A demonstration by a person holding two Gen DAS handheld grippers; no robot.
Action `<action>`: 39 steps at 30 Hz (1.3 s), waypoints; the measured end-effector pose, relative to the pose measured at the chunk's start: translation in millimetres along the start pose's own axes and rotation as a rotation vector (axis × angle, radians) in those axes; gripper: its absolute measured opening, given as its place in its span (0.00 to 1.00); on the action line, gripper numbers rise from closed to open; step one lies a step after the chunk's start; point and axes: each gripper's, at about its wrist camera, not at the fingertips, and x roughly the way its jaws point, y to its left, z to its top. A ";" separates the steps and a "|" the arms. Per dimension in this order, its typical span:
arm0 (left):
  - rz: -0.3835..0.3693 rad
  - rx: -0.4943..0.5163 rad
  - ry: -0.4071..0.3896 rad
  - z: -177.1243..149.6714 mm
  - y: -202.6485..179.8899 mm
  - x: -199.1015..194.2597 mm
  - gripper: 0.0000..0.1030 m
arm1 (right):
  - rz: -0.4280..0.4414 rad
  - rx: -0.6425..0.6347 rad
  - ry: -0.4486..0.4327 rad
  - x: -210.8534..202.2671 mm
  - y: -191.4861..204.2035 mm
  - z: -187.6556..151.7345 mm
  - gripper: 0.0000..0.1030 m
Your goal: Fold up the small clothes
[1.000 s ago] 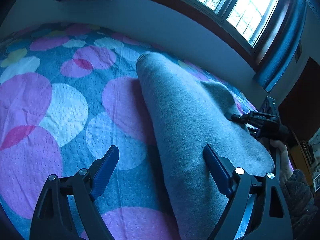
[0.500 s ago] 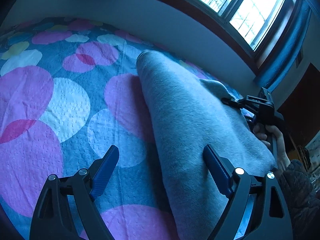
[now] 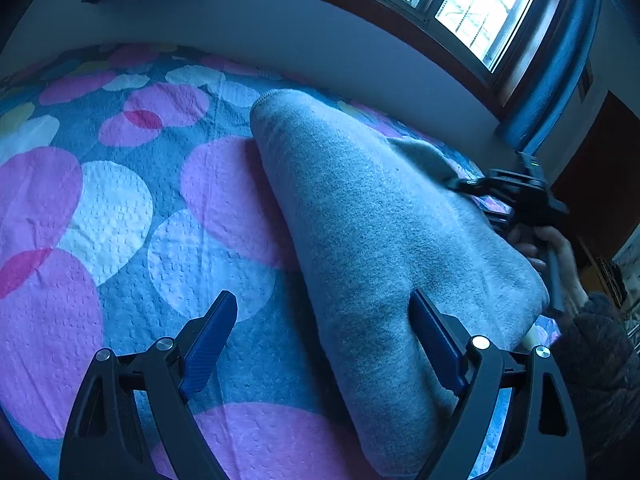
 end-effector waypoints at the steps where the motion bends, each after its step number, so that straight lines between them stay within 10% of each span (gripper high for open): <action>1: -0.003 -0.005 0.003 -0.1 1.5 1.0 0.84 | 0.010 -0.010 -0.008 -13.7 2.3 -7.6 0.35; 5: -0.016 -0.023 0.010 0.3 3.6 1.8 0.85 | 0.028 -0.032 -0.011 -60.3 5.7 -48.6 0.53; 18: -0.014 -0.031 0.012 -1.8 3.2 0.4 0.85 | 0.070 0.019 0.066 -85.3 -3.9 -142.2 0.55; 23: -0.011 -0.035 0.012 -2.3 3.3 0.0 0.85 | 0.056 -0.002 0.048 -77.7 0.9 -139.0 0.14; 39: 0.016 -0.039 0.057 -3.5 3.5 8.0 0.85 | 0.100 0.054 0.043 -66.7 -41.8 -145.7 0.07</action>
